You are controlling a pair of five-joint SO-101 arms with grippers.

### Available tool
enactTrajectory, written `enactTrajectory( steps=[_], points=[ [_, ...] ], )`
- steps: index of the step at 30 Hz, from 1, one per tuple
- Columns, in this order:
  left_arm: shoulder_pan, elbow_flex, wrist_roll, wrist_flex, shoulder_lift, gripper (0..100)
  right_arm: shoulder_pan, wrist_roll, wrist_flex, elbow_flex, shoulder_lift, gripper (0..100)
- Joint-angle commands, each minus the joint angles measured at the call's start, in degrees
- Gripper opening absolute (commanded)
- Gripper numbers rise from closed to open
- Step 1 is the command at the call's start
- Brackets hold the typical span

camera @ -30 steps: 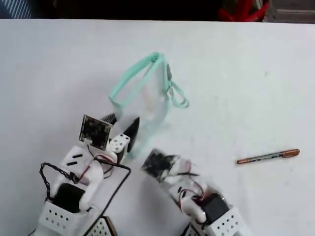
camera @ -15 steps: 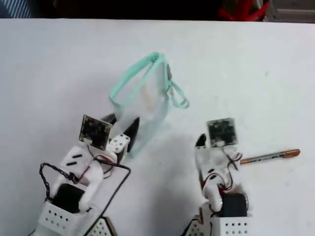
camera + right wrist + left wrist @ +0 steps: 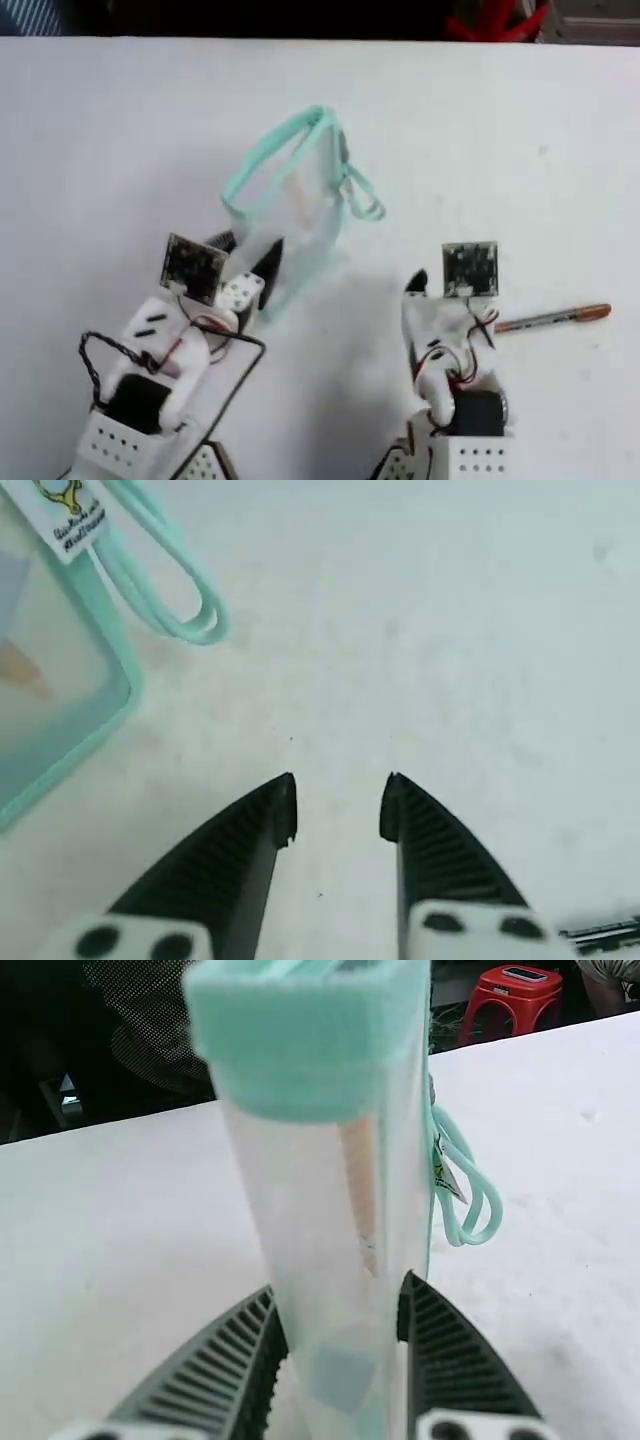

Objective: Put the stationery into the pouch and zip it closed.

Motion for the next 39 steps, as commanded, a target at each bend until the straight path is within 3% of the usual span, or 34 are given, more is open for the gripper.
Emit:
enactTrajectory(
  steps=[1, 7, 16, 25, 32, 39],
  points=[
    [-0.1, -1.2, 0.4, -1.8, -0.7, 17, 0.4, -0.7, -3.4, -5.0, 9.7, 14.5],
    [2.3, -1.1, 0.3, -1.5, -0.7, 17, 7.8, -7.6, -7.0, -16.3, 34.9, 14.5],
    [2.2, -1.1, 0.3, -1.6, -0.7, 17, 12.6, -7.8, -6.5, -32.5, 64.8, 14.5],
    [2.5, -1.1, 0.3, -1.5, -0.7, 17, 21.6, -9.4, -5.6, -43.4, 79.0, 14.5],
    [2.5, -1.1, 0.3, -1.4, -0.7, 17, 23.9, -9.4, -2.2, -50.9, 88.7, 14.5],
    [2.4, -1.2, 0.3, -1.6, -0.7, 17, 28.4, -14.6, 4.6, -62.7, 100.4, 18.6]
  ],
)
